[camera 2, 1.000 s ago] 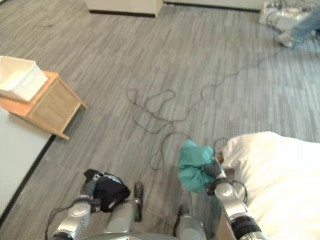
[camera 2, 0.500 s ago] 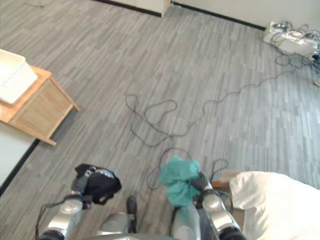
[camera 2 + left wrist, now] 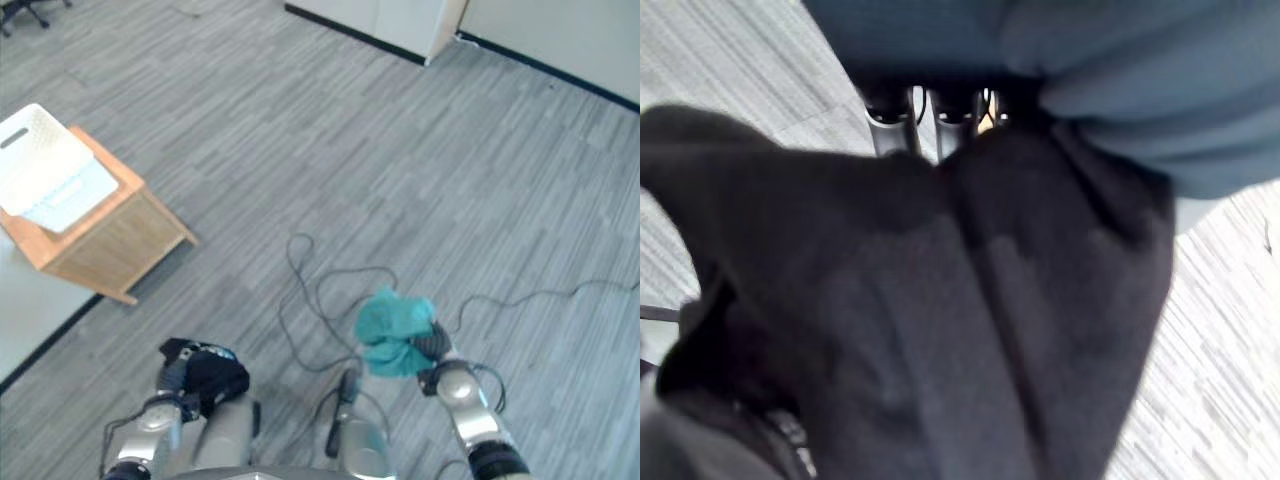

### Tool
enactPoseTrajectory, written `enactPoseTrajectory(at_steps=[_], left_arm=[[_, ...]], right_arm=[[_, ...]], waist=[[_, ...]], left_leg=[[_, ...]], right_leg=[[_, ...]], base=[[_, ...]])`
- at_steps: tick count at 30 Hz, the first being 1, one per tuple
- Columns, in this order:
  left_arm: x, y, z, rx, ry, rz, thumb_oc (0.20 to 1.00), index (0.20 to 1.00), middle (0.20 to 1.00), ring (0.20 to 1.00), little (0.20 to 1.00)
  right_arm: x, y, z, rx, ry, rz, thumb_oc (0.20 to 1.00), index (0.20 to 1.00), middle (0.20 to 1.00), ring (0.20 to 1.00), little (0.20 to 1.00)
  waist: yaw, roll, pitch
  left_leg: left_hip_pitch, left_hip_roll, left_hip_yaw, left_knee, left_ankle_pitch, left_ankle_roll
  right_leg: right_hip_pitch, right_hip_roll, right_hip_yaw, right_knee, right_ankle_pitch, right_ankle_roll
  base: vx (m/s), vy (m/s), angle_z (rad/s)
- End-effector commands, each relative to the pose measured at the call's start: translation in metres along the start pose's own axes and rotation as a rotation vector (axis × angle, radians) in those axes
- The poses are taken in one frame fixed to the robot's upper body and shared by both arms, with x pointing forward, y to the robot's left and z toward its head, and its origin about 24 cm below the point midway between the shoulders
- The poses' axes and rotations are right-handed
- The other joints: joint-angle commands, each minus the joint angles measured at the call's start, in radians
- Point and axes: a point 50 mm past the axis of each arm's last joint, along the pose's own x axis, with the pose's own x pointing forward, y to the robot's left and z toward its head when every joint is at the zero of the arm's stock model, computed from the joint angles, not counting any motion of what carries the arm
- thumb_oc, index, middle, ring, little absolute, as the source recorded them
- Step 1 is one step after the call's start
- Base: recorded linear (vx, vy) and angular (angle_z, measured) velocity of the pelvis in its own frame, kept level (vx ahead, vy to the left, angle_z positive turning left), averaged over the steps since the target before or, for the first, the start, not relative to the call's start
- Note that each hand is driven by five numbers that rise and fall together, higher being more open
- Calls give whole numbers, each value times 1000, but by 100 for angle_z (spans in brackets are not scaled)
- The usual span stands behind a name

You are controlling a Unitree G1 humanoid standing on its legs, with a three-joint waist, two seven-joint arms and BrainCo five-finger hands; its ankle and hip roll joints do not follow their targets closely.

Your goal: Tidy up the quilt and then pick up the clothes from the bed and put them into the laundry hamper.

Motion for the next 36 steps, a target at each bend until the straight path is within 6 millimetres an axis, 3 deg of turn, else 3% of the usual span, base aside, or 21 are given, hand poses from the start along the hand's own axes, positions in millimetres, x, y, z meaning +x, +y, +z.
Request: enactPoseTrajectory(at_steps=[1, 3, 4, 5, 7, 8, 9, 10, 11, 14, 18, 20, 21, 25, 27, 28, 29, 30, 32, 35, 36], left_arm=[[0, 23, 24, -23, -121, 46, 200, 200, 200, 200, 200], [-2, 25, 17, -18, -99, 48, 200, 200, 200, 200, 200], [-3, 23, 13, -11, -78, 48, 200, 200, 200, 200, 200], [-3, 23, 11, -15, -67, 54, 200, 200, 200, 200, 200], [-4, 25, 8, -17, -57, 58, 200, 200, 200, 200, 200], [-4, 25, 8, -16, -57, 58, 200, 200, 200, 200, 200], [-5, 29, 2, 8, -29, 83, 200, 200, 200, 200, 200], [-5, 29, 2, 8, -29, 82, 200, 200, 200, 200, 200], [-4, 32, 4, 45, -33, 98, 200, 200, 200, 200, 200], [0, 34, 13, 102, -69, 102, 200, 200, 200, 200, 200], [2, 26, 26, 130, -125, 68, 200, 200, 200, 200, 200], [2, 21, 28, 142, -140, 57, 200, 200, 200, 200, 200], [3, 22, 28, 165, -138, 63, 200, 200, 200, 200, 200], [-1, 24, 22, 174, -127, 56, 200, 200, 200, 200, 200], [-3, 24, 19, 153, -121, 52, 200, 200, 200, 200, 200], [-3, 25, 23, 136, -135, 48, 200, 200, 200, 200, 200], [-5, 23, 31, 109, -176, 38, 200, 200, 200, 200, 200], [-5, 25, 35, 105, -188, 37, 200, 200, 200, 200, 200], [-7, 25, 36, 109, -199, 28, 200, 200, 200, 200, 200], [-10, 27, 31, 110, -187, 13, 200, 200, 200, 200, 200], [-11, 25, 28, 121, -179, 1, 200, 200, 200, 200, 200]], right_arm=[[4, -15, 21, 6, -121, -23, 200, 200, 200, 200, 200], [5, -22, 21, 0, -121, -60, 200, 200, 200, 200, 200], [7, -28, 23, -4, -123, -95, 200, 200, 200, 200, 200], [8, -28, 24, -12, -119, -104, 200, 200, 200, 200, 200], [8, -19, 23, -12, -116, -77, 200, 200, 200, 200, 200], [8, -19, 23, -12, -116, -77, 200, 200, 200, 200, 200], [6, -9, 23, 4, -119, -53, 200, 200, 200, 200, 200], [6, -9, 23, 4, -119, -53, 200, 200, 200, 200, 200], [6, -10, 27, 18, -135, -61, 200, 200, 200, 200, 200], [2, -10, 23, 48, -131, -63, 200, 200, 200, 200, 200], [-5, -15, 13, 55, -111, -66, 200, 200, 200, 200, 200], [-10, -19, 8, 52, -103, -82, 200, 200, 200, 200, 200], [-14, -19, 1, 50, -80, -85, 200, 200, 200, 200, 200], [-18, -13, -5, 53, -58, -54, 200, 200, 200, 200, 200], [-18, -9, -5, 82, -59, -35, 200, 200, 200, 200, 200], [-16, -11, -3, 91, -69, -45, 200, 200, 200, 200, 200], [-15, -17, -1, 110, -75, -80, 200, 200, 200, 200, 200], [-12, -19, -2, 103, -62, -88, 200, 200, 200, 200, 200], [-11, -16, -5, 88, -40, -79, 200, 200, 200, 200, 200], [-12, -14, -16, 54, 6, -67, 200, 200, 200, 200, 200], [-14, -13, -22, 57, 31, -67, 200, 200, 200, 200, 200]], waist=[[88, 6, -36], [126, 17, -64], [126, 8, -77], [129, -7, -77], [131, -31, -107], [131, -32, -107], [139, -62, -93], [140, -61, -95], [121, -42, -94], [63, 1, -79], [-24, 0, -63], [-76, -1, -51], [-117, -3, -47], [-141, -1, -49], [-146, 2, -52], [-130, -7, -31], [-91, -31, 12], [-69, -39, 23], [-34, -36, 16], [-2, -30, -26], [3, -18, -36]], left_leg=[[23, -4, 152, -450, 63, 57], [19, 32, 319, -669, 154, 51], [5, 67, 470, -720, 142, 59], [2, 68, 531, -711, 140, 74], [67, 25, 557, -750, 125, 136], [67, 24, 558, -751, 126, 136], [122, -8, 547, -733, 90, 194], [120, -8, 549, -734, 91, 195], [171, -5, 511, -754, 81, 199], [294, -12, 370, -819, 53, 186], [394, -23, 155, -863, 15, 127], [472, -12, 33, -895, -35, 90], [531, 6, -53, -905, -81, 65], [585, 34, -119, -836, -137, 39], [515, 55, -123, -617, -49, 12], [395, 62, -95, -390, 30, 1], [211, 75, 14, -110, 43, 19], [136, 66, 62, -41, 26, 25], [70, 21, 139, -144, 3, 31], [48, 57, 303, -439, 21, 60], [53, 87, 385, -548, 74, 51]], right_leg=[[154, -1, -31, -1, -149, 163], [221, 50, -63, 2, -211, 162], [278, 74, -112, 17, -252, 172], [300, 72, -130, 46, -268, 182], [280, 54, -161, 157, -232, 220], [280, 53, -161, 159, -233, 221], [161, -35, -181, 530, 42, 321], [156, -36, -179, 535, 41, 321], [92, -59, -155, 638, 91, 321], [-46, -125, -136, 716, 12, 286], [-148, -98, 1, 441, -55, 249], [-194, -94, 96, 183, -20, 261], [-271, -104, 179, 73, 50, 296], [-256, -91, 180, 95, 68, 308], [-222, -73, 184, 127, 61, 273], [-184, -76, 164, 131, 46, 243], [-86, -69, 108, 100, 9, 192], [-51, -67, 90, 90, -9, 184], [7, -50, 53, 67, -43, 182], [106, -30, -8, 20, -107, 199], [144, -15, -41, 18, -135, 206]], base=[[897, -26, 5], [893, -37, 44], [841, -13, 49], [782, 48, 41], [490, 125, 69], [811, 116, 181], [593, 47, 170], [881, 58, 175], [401, 47, 113], [616, -37, 128], [627, -228, 194], [942, -366, 183], [814, -280, 156], [536, -225, 150], [466, -362, 65], [426, -601, 53], [340, -558, 60], [366, -462, 56], [464, -180, 73], [481, -26, 31], [552, 80, 21]])
